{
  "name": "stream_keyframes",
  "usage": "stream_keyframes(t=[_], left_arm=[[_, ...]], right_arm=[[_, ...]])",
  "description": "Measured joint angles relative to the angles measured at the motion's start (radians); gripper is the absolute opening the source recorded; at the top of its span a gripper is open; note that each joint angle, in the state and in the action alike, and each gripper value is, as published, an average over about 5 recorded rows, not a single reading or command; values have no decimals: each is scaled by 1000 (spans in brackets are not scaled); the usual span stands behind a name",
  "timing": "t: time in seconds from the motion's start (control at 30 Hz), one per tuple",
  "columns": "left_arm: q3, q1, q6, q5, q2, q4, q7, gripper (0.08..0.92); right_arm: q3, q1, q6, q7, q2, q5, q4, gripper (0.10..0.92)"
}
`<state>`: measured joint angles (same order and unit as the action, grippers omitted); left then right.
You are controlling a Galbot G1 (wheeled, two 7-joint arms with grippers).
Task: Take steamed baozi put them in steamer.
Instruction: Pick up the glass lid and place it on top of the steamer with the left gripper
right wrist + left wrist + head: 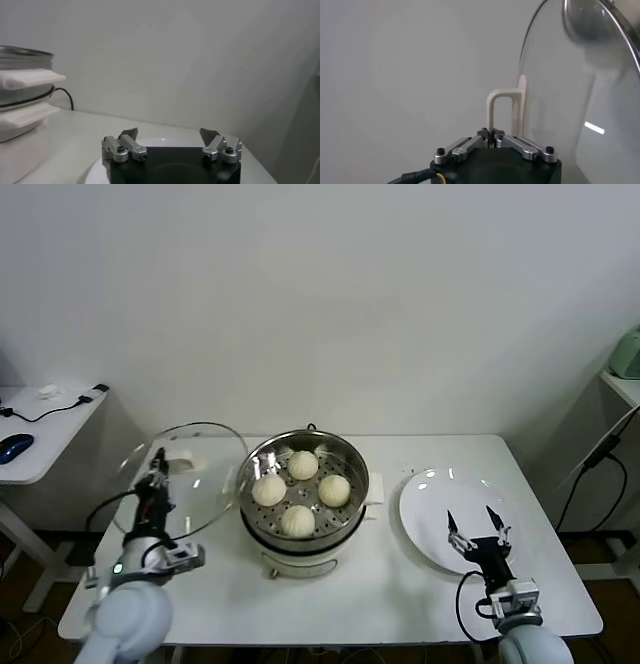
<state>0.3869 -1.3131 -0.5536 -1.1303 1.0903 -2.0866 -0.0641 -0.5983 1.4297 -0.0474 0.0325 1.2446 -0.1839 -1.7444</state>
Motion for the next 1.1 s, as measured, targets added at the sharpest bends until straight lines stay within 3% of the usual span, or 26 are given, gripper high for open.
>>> stream_keyframes(t=[0.27,0.57,0.83,1.1], left_arm=[[-213,100,-107,-174,86,-35,-115,134],[-380,172,-171,-311,217,12,-163,134],[-446,218,-183,-369,321,98,-176,134],[-463,247,-183,-405,377,180,-165,134]], right_arm=[[-8,15,-64,23,-2,6,39,823],[-11,14,-130,27,4,-3,82,823],[-19,21,-170,25,-3,-8,102,823],[-23,17,-205,11,1,-8,121,823]])
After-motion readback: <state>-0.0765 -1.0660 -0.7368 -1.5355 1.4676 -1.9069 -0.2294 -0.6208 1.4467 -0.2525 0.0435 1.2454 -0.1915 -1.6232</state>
